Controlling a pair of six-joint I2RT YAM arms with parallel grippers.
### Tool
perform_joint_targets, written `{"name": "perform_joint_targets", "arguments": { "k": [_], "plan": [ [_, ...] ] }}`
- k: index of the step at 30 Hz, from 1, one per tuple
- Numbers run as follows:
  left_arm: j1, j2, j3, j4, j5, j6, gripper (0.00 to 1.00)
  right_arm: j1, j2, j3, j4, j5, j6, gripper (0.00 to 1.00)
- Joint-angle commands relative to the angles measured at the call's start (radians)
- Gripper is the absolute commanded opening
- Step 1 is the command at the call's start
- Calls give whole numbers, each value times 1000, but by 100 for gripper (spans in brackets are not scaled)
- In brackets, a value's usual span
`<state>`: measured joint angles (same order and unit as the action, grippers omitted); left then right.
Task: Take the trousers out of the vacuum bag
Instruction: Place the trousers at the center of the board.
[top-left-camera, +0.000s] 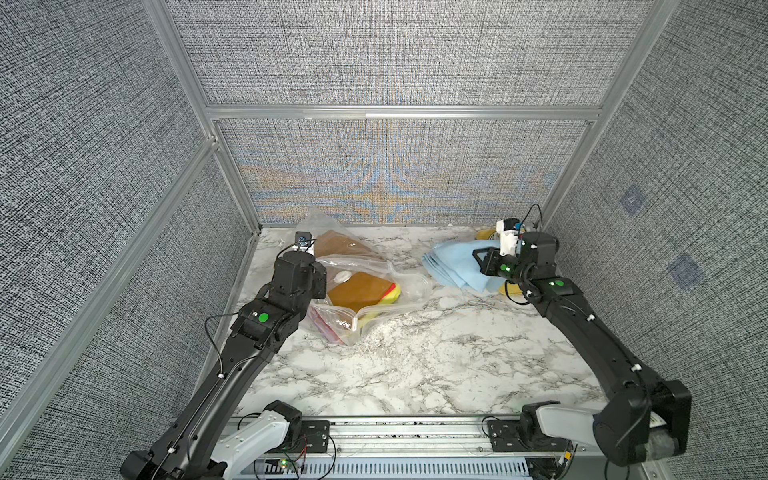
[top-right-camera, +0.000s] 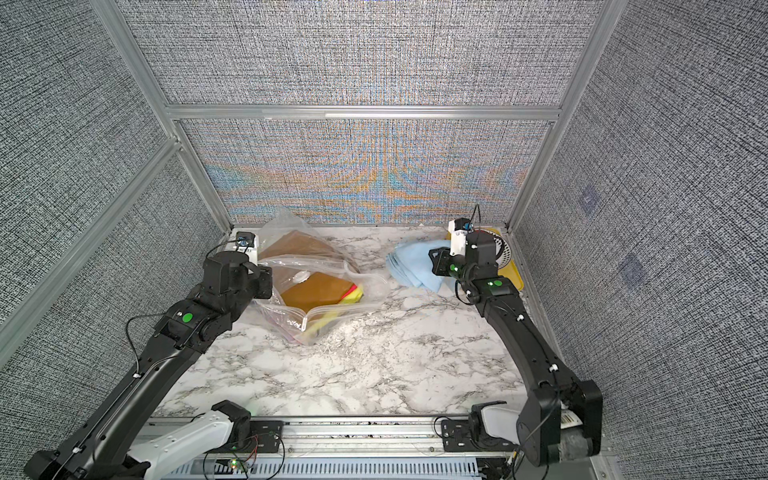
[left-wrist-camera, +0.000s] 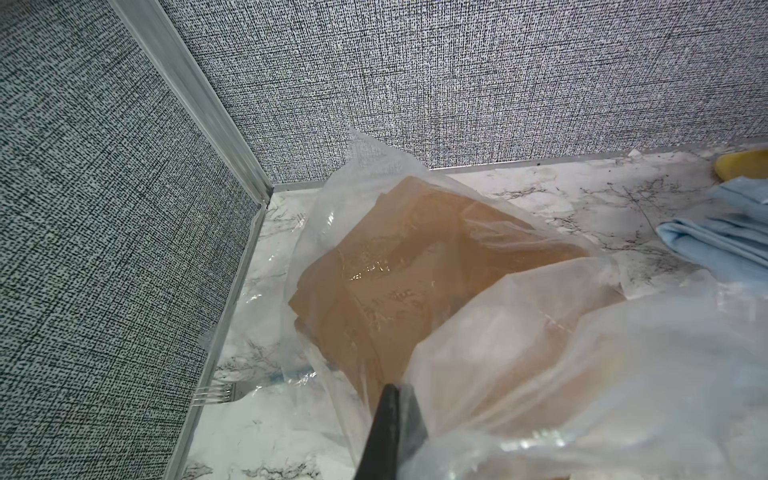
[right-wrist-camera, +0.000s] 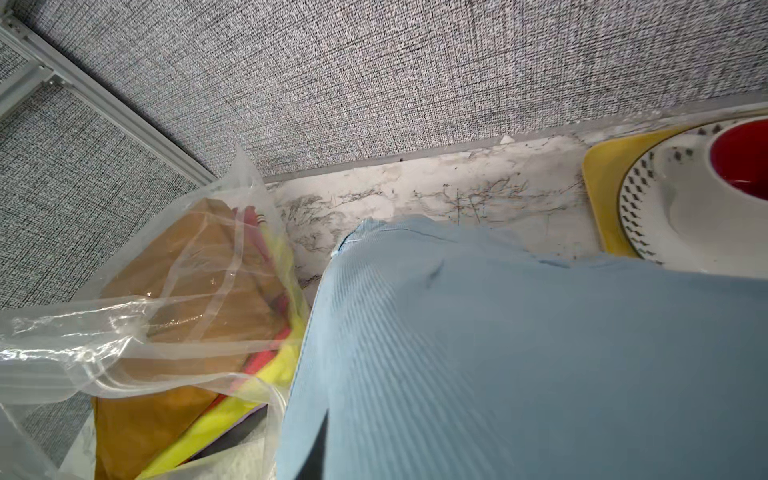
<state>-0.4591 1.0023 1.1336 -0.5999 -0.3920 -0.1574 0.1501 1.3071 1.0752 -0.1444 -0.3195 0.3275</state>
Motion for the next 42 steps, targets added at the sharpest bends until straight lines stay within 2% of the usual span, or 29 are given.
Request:
{"name": "perform_joint_targets", "arguments": {
  "k": [1,9,12,16,19,26,31,36,42],
  "plan": [
    [6,-10,0,65,-21,5,0,0,57,44,174,-61,-48,0],
    [5,-26,-7,75,-11,13,0,13,245,219,202,-64,-116,0],
    [6,-34,-10,77,-2,15,0,18,295,233,226,-74,-140,0],
    [7,-42,-9,73,8,18,0,23,329,157,264,-84,-112,0],
    [7,-45,-6,72,15,22,0,31,331,63,297,-73,-41,0],
    [8,-29,6,71,37,30,0,76,279,-121,337,45,184,0],
    [8,-17,8,71,45,30,0,117,255,-190,366,51,332,0],
    [7,-19,12,69,54,33,0,143,262,-239,359,61,421,6],
    [7,-23,17,65,71,46,0,159,260,-362,384,59,441,13]
  ]
}}
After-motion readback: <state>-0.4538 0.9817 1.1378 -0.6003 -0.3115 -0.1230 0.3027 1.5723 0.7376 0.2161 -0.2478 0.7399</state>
